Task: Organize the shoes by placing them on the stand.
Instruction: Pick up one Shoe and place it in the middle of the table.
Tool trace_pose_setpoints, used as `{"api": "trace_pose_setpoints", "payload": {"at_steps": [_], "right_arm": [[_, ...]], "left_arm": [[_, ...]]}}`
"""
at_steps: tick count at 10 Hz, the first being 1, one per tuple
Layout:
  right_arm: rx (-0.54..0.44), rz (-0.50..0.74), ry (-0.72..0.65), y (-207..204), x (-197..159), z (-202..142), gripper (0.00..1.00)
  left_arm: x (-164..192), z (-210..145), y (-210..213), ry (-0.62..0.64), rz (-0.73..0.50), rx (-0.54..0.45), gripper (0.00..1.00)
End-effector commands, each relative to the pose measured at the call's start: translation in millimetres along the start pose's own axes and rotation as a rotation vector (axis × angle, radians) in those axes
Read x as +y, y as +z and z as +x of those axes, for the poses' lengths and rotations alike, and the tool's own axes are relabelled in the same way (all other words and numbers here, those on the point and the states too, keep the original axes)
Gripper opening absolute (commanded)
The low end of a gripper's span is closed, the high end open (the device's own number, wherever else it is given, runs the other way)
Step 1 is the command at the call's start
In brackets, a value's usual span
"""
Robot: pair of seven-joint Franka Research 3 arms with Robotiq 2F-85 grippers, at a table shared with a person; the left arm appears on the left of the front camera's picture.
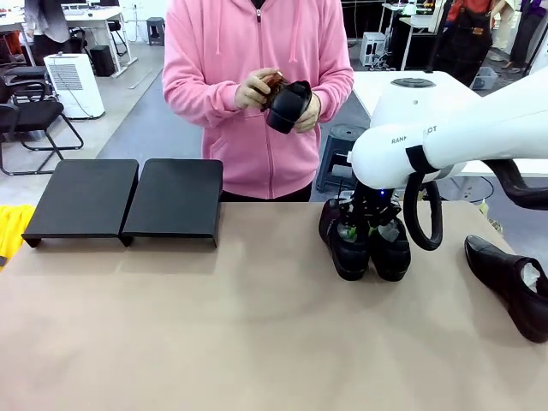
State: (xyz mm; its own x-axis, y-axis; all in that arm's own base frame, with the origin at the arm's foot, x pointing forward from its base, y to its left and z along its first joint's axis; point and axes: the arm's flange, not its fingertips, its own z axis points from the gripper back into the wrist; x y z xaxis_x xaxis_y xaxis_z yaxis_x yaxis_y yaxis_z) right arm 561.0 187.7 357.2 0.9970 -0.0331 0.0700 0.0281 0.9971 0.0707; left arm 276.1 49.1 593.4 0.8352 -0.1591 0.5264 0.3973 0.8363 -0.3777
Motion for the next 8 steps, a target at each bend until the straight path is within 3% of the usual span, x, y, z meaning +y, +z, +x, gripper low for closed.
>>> {"api": "trace_pose_setpoints", "payload": {"at_steps": [1, 3, 7, 8], "right_arm": [[0.029, 0.005, 0.009, -0.2, 1.3, 8.5, 0.39], [0.041, -0.012, 0.011, -4.8, 0.8, 8.2, 0.02], [0.089, -0.012, 0.026, -16.8, 2.9, 7.0, 0.00], [0.057, 0.000, 0.052, -9.0, 10.5, -1.2, 0.00]], "left_arm": [[-0.1, -0.3, 1.6, -0.014, -0.015, -0.003, 1.00], [-0.1, -0.3, 1.6, -0.014, -0.015, -0.003, 1.00], [-0.1, -0.3, 1.6, -0.014, -0.015, -0.003, 1.00], [-0.1, -0.3, 1.6, -0.014, -0.015, -0.003, 1.00]]}}
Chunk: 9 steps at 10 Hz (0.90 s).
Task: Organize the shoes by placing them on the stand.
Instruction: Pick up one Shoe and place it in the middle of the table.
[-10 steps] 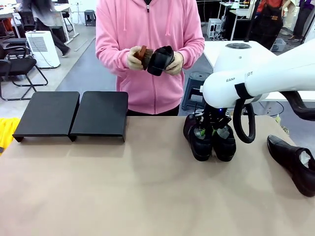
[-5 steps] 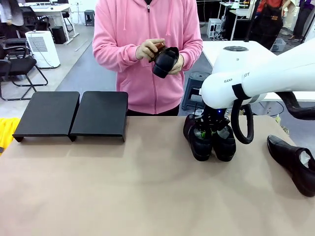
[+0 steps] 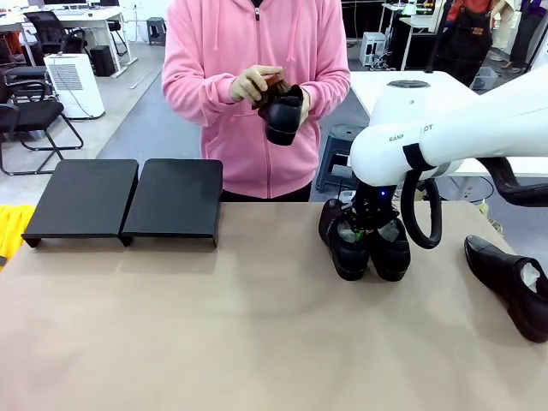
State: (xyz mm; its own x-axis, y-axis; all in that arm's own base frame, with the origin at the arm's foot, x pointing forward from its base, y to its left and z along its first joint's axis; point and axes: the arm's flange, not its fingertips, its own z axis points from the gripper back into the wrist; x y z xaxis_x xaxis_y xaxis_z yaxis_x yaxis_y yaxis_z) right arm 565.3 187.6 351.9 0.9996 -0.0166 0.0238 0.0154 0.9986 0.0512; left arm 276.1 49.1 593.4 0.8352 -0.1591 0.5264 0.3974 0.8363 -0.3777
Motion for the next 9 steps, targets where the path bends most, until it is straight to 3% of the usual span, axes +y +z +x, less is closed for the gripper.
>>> {"api": "trace_pose_setpoints", "payload": {"at_steps": [1, 3, 5, 7, 8, 9], "right_arm": [[-0.057, 0.026, 0.076, 18.0, 26.4, -25.0, 0.00], [-0.147, 0.006, 0.132, 51.5, 54.0, -75.5, 0.00], [-0.152, 0.004, 0.272, 57.0, 77.9, -129.1, 0.00], [-0.238, 0.022, 0.385, 88.0, 83.6, -173.6, 0.00], [-0.133, 0.001, 0.271, 61.7, 93.6, -134.3, 0.00], [-0.133, 0.001, 0.271, 61.7, 93.6, -134.3, 0.00]], "left_arm": [[-0.1, -0.3, 1.6, -0.014, -0.015, -0.003, 1.00], [-0.1, -0.3, 1.6, -0.014, -0.015, -0.003, 1.00], [-0.1, -0.3, 1.6, -0.014, -0.015, -0.003, 1.00], [-0.1, -0.3, 1.6, -0.014, -0.015, -0.003, 1.00], [-0.1, -0.3, 1.6, -0.014, -0.015, -0.003, 1.00], [-0.1, -0.3, 1.6, -0.014, -0.015, -0.003, 1.00]]}}
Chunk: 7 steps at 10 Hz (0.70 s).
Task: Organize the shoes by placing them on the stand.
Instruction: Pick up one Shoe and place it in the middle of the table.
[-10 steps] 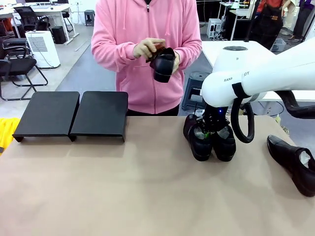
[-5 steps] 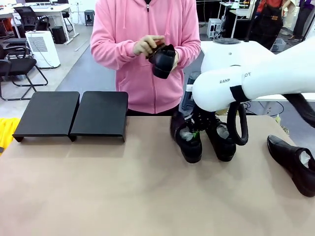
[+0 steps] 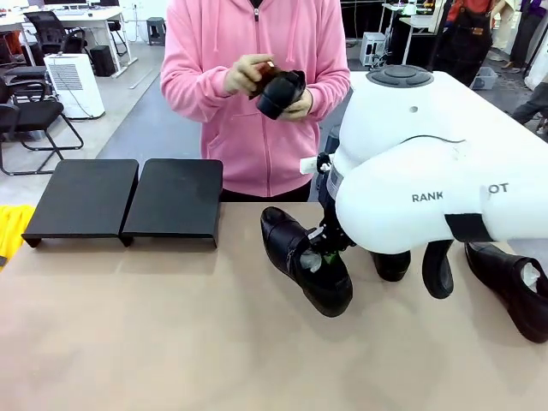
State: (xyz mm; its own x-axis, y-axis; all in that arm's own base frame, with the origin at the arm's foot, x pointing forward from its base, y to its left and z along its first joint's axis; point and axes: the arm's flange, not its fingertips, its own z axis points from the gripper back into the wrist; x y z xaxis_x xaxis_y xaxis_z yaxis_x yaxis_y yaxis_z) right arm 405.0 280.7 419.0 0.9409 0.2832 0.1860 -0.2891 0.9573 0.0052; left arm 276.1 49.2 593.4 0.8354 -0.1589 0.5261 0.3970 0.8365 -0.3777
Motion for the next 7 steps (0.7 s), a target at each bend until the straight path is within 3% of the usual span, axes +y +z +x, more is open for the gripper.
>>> {"api": "trace_pose_setpoints", "payload": {"at_steps": [1, 4, 5, 7], "right_arm": [[0.019, 0.014, -0.042, -8.4, -8.1, 23.6, 0.00], [0.030, 0.004, -0.032, -16.8, -13.0, 13.2, 0.00], [-0.001, -0.012, -0.176, 1.9, 8.9, 5.0, 0.00], [-0.066, -0.004, -0.294, 35.3, 51.0, -23.3, 0.00]], "left_arm": [[-0.2, -0.3, 1.5, -0.015, -0.015, -0.003, 1.00], [-0.2, -0.3, 1.5, -0.015, -0.015, -0.003, 1.00], [-0.2, -0.3, 1.5, -0.015, -0.015, -0.003, 1.00], [-0.2, -0.3, 1.5, -0.015, -0.015, -0.003, 1.00]]}}
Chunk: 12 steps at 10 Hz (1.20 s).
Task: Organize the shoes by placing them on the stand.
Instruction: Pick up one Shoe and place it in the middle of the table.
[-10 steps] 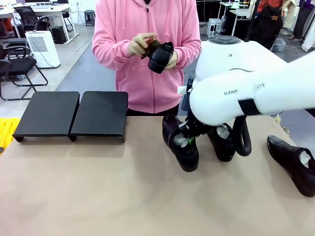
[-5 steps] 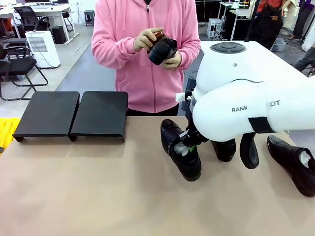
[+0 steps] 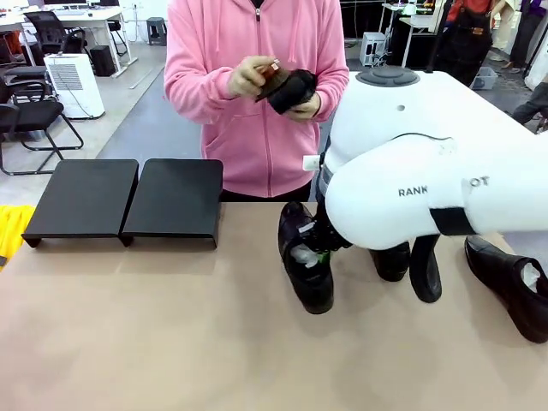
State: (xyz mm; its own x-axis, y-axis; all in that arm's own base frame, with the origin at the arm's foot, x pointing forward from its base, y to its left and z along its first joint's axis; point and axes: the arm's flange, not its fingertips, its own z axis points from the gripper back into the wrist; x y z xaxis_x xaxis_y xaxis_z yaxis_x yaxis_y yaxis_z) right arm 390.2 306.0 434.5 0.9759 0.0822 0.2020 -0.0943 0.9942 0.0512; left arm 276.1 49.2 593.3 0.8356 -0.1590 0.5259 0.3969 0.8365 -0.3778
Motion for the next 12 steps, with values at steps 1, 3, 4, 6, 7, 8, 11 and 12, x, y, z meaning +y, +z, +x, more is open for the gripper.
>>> {"api": "trace_pose_setpoints", "payload": {"at_steps": [1, 3, 4, 6, 7, 8, 11, 12], "right_arm": [[-0.045, 0.029, -0.116, 23.9, 30.0, -34.0, 0.00], [0.019, 0.090, -0.158, 7.6, 51.3, -41.7, 0.00], [0.047, 0.105, -0.146, -11.4, 67.1, -48.0, 0.00], [0.033, 0.164, -0.127, -43.0, 88.1, -53.1, 0.00], [0.060, 0.180, -0.113, -52.9, 91.0, -50.8, 0.00], [0.085, 0.202, -0.081, -61.9, 93.8, -45.3, 0.00], [0.135, 0.210, -0.089, -81.3, 97.6, -35.0, 0.00], [0.152, 0.213, -0.089, -82.2, 96.1, -34.6, 0.07]], "left_arm": [[-0.3, -0.3, 1.6, -0.015, -0.015, -0.004, 1.00], [-0.3, -0.3, 1.6, -0.015, -0.015, -0.004, 1.00], [-0.3, -0.3, 1.6, -0.015, -0.015, -0.004, 1.00], [-0.3, -0.3, 1.6, -0.015, -0.015, -0.004, 1.00], [-0.3, -0.3, 1.6, -0.015, -0.015, -0.004, 1.00], [-0.3, -0.3, 1.6, -0.015, -0.015, -0.004, 1.00], [-0.3, -0.3, 1.6, -0.015, -0.015, -0.004, 1.00], [-0.3, -0.3, 1.6, -0.015, -0.015, -0.004, 1.00]]}}
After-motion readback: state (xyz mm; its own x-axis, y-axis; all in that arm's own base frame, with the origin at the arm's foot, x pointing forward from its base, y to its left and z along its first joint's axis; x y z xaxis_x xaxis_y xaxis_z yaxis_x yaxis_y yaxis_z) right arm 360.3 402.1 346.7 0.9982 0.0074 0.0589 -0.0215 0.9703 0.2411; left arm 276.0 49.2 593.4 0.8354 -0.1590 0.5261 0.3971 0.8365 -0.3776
